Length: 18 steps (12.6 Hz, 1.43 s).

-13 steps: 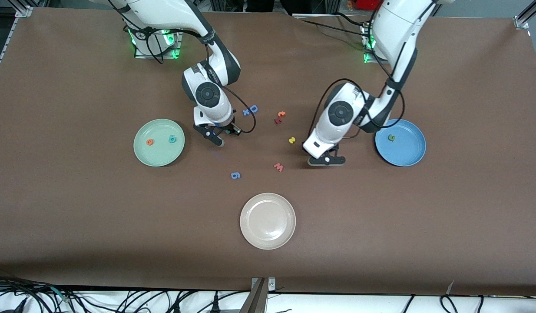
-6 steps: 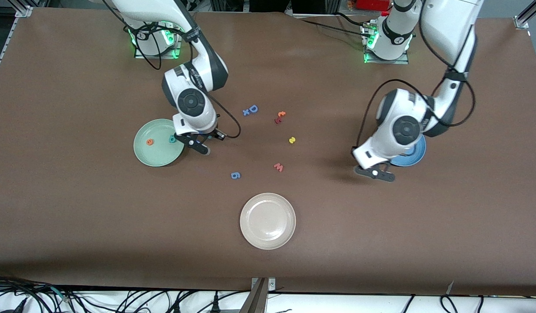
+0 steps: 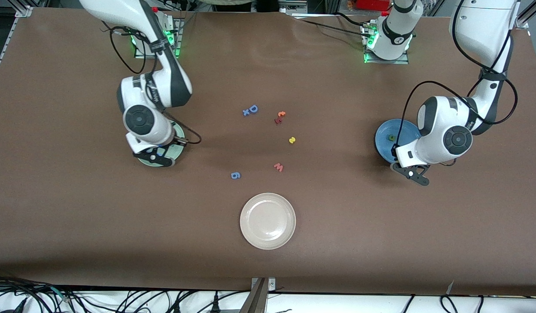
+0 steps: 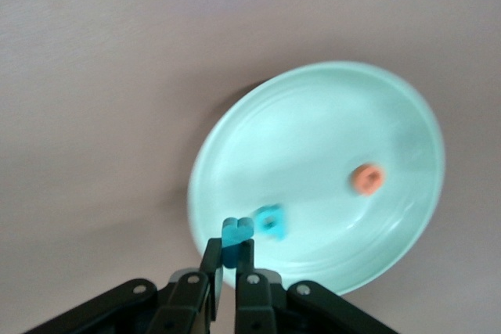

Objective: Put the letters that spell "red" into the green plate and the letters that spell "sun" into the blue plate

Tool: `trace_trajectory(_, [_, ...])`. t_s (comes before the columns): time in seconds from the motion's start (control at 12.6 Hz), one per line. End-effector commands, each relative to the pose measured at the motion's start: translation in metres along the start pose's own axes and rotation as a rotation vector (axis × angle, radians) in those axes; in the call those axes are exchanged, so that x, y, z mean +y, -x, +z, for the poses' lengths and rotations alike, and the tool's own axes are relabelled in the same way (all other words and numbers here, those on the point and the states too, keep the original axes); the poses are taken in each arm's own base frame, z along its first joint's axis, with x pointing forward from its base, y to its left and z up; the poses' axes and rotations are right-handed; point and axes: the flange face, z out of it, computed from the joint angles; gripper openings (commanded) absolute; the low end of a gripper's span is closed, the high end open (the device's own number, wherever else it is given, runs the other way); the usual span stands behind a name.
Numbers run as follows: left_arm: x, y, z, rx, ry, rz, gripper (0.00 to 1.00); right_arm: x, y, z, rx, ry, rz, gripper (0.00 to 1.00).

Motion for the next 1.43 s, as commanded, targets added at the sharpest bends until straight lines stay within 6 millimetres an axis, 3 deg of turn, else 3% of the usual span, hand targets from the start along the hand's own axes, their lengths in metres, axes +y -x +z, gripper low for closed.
trace_trajectory(0.0, [0.010, 0.019, 0.011, -0.038, 0.018, 0.031, 0.22, 0.035, -0.021, 0.013, -0.016, -0.006, -0.047, 0.09])
trace_trajectory(0.16, [0.020, 0.024, 0.023, -0.047, 0.063, -0.005, 0.24, 0.052, -0.038, 0.023, 0.013, -0.017, -0.068, 0.09])
trace_trajectory(0.24, [0.023, 0.024, 0.026, -0.044, 0.083, -0.021, 0.51, 0.051, -0.042, 0.034, 0.030, -0.013, -0.071, 0.09])
trace_trajectory(0.32, [0.024, 0.023, 0.025, -0.042, 0.084, -0.018, 0.98, 0.049, -0.045, 0.040, 0.041, -0.019, -0.063, 0.09])
trace_trajectory(0.4, [0.025, 0.023, 0.022, -0.039, 0.083, -0.012, 1.00, 0.042, -0.043, 0.045, 0.023, -0.058, -0.035, 0.09])
trace_trajectory(0.56, [0.034, 0.017, -0.003, -0.021, 0.086, -0.002, 1.00, 0.035, -0.041, 0.060, -0.013, -0.096, 0.002, 0.09])
trace_trajectory(0.71, [0.080, -0.005, -0.033, 0.021, 0.072, -0.004, 1.00, 0.036, -0.041, 0.067, -0.022, -0.089, -0.007, 0.11])
trace_trajectory(0.79, [0.115, -0.020, -0.039, 0.027, 0.070, -0.067, 1.00, 0.036, -0.041, 0.070, -0.028, -0.085, -0.007, 0.28])
trace_trajectory(0.87, [0.158, -0.036, -0.042, 0.029, 0.071, -0.137, 1.00, 0.036, -0.042, 0.070, -0.026, -0.086, -0.006, 0.74])
trace_trajectory(0.95, [0.198, -0.047, -0.046, 0.031, 0.064, -0.212, 1.00, 0.038, -0.043, 0.068, -0.027, -0.088, -0.004, 1.00])
trace_trajectory(1.03, [0.238, -0.059, -0.048, 0.035, 0.061, -0.274, 1.00, 0.037, -0.042, 0.065, -0.029, -0.089, -0.008, 1.00])
trace_trajectory(1.19, [0.296, -0.077, -0.047, 0.043, 0.058, -0.385, 1.00, 0.038, -0.040, 0.048, -0.029, -0.105, -0.017, 1.00])
trace_trajectory(1.35, [0.333, -0.095, -0.043, 0.049, 0.066, -0.501, 1.00, 0.038, -0.032, 0.023, -0.044, -0.127, -0.026, 1.00])
